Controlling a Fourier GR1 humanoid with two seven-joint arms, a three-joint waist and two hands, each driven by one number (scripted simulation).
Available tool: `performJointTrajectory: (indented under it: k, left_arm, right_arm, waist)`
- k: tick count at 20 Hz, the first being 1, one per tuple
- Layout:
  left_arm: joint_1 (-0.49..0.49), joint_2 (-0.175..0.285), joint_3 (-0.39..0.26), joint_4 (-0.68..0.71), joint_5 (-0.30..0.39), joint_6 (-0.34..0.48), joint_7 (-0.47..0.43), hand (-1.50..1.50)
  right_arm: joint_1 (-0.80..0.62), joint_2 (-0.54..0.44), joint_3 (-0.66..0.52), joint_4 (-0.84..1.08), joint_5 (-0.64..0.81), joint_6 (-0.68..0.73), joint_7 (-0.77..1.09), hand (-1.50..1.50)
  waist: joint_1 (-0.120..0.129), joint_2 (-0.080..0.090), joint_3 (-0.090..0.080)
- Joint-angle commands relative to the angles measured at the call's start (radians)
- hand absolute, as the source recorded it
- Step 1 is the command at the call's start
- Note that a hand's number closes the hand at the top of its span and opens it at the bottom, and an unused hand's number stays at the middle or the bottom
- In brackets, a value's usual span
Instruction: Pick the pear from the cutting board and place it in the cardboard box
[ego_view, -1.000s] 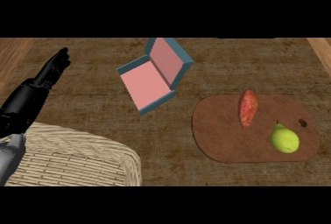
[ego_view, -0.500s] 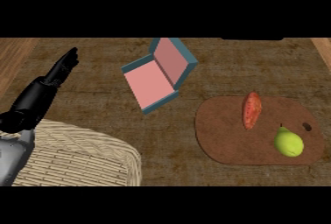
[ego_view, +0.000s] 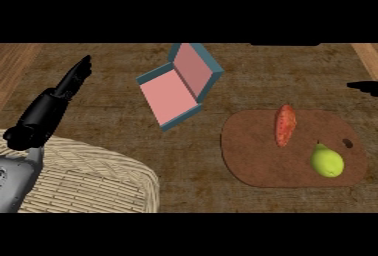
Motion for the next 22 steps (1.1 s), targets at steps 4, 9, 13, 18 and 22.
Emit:
performJointTrajectory:
  k: [4,9,13,18,22]
  left_arm:
    - [0.092,-0.086,-0.046,-0.035,0.004,-0.005,0.002,0.0]
    - [0.114,-0.073,0.001,-0.026,-0.018,-0.021,-0.028,0.0]
    - [0.106,-0.103,-0.013,-0.093,-0.029,-0.014,0.055,0.0]
    - [0.088,-0.101,0.031,-0.027,-0.026,-0.055,0.001,0.0]
    - [0.102,-0.107,0.031,-0.07,-0.028,-0.058,0.039,0.0]
  right_arm:
    - [0.005,0.12,0.032,-0.027,-0.01,0.003,0.178,-1.5]
    - [-0.003,0.109,-0.003,-0.11,-0.019,0.037,0.289,-1.5]
    - [-0.005,0.192,0.021,-0.066,0.097,-0.02,0.268,-1.5]
    - [-0.012,0.229,0.017,0.001,0.198,-0.015,0.192,-1.5]
    - [0.044,0.208,0.005,-0.107,0.179,0.02,0.267,-1.5]
  waist:
    - [-0.011,0.004,-0.008]
    - [-0.019,0.003,-0.008]
    - [-0.009,0.004,-0.007]
    - [-0.009,0.007,-0.007]
    - [-0.018,0.002,-0.008]
